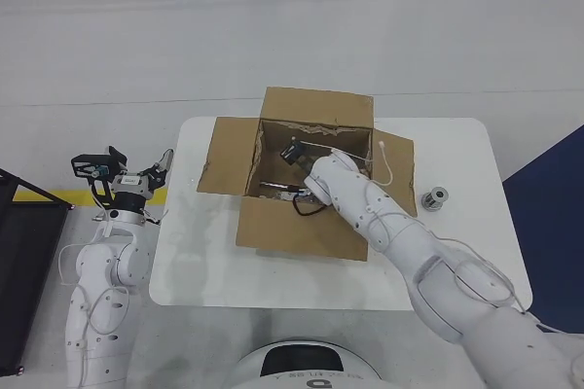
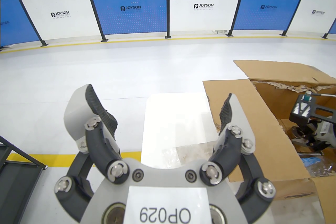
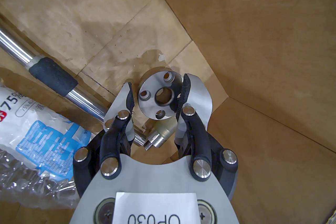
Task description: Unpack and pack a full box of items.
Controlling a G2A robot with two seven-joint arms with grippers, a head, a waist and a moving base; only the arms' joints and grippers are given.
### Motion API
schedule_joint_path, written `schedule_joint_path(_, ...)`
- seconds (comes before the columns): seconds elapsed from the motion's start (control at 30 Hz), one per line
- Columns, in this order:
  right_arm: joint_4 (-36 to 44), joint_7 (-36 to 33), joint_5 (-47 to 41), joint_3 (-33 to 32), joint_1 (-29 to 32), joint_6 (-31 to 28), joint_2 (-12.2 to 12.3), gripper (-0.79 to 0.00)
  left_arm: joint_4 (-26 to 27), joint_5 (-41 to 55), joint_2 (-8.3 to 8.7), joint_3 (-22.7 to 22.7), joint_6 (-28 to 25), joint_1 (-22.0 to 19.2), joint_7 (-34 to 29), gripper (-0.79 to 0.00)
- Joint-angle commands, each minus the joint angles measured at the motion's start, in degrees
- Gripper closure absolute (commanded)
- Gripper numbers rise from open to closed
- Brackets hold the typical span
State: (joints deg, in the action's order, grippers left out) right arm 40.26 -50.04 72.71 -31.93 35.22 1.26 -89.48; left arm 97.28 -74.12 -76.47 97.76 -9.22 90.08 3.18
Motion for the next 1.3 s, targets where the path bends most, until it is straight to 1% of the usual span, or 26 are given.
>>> schedule_joint_path(0.0, -1.08, 0.10, 0.37, 0.25, -0.39, 0.19, -0.54, -0.376, 0.00, 0.00, 0.00, 0.00, 0.00, 0.00, 0.00, -0.785)
schedule_joint_path(0.13, -3.57, -0.24, 1.10, 0.77, -1.06, 0.78, -1.63, -0.379, 0.00, 0.00, 0.00, 0.00, 0.00, 0.00, 0.00, -0.785)
schedule_joint_path(0.23, -5.31, -0.11, 1.05, 0.94, -1.50, 0.68, -2.46, -0.348, 0.00, 0.00, 0.00, 0.00, 0.00, 0.00, 0.00, -0.785)
schedule_joint_path(0.3, -6.41, 0.10, 0.99, 0.87, -1.88, 0.55, -2.88, -0.219, 0.00, 0.00, 0.00, 0.00, 0.00, 0.00, 0.00, -0.785)
schedule_joint_path(0.33, -6.73, 0.23, 0.79, 0.71, -2.08, 0.42, -3.05, -0.086, 0.00, 0.00, 0.00, 0.00, 0.00, 0.00, 0.00, -0.785)
schedule_joint_path(0.37, -6.95, 0.52, 0.51, 0.51, -2.20, 0.14, -3.19, 0.000, 0.00, 0.00, 0.00, 0.00, 0.00, 0.00, 0.00, -0.785)
schedule_joint_path(0.53, -8.08, 2.03, -0.56, -0.94, -2.71, -1.70, -3.21, 0.000, 0.00, 0.00, 0.00, 0.00, 0.00, 0.00, 0.00, -0.785)
schedule_joint_path(0.67, -7.16, 3.97, -1.14, -2.63, -2.61, -2.95, -2.58, 0.000, 0.00, 0.00, 0.00, 0.00, 0.00, 0.00, 0.00, -0.785)
schedule_joint_path(0.8, -3.93, 6.25, -0.89, -4.77, -1.49, -5.60, -1.08, 0.000, 0.00, 0.00, 0.00, 0.00, 0.00, 0.00, 0.00, -0.785)
schedule_joint_path(0.9, -0.23, 8.81, -0.66, -7.38, 0.09, -8.02, 0.72, 0.000, 0.00, 0.00, 0.00, 0.00, 0.00, 0.00, 0.00, -0.785)
schedule_joint_path(0.97, 3.25, 9.70, -0.06, -9.44, 1.67, -9.82, 2.20, 0.000, 0.00, 0.00, 0.00, 0.00, 0.00, 0.00, 0.00, -0.785)
schedule_joint_path(1.07, 11.31, 11.17, 0.76, -13.72, 5.53, -13.98, 4.96, 0.000, 0.00, 0.00, 0.00, 0.00, 0.00, 0.00, 0.00, -0.785)
schedule_joint_path(1.17, 22.59, 11.46, 2.32, -19.45, 11.51, -18.04, 8.09, 0.000, 0.00, 0.00, 0.00, 0.00, 0.00, 0.00, 0.00, -0.785)
schedule_joint_path(1.27, 35.54, 11.55, 3.38, -26.05, 19.45, -22.12, 10.95, 0.000, 0.00, 0.00, 0.00, 0.00, 0.00, 0.00, 0.00, -0.785)
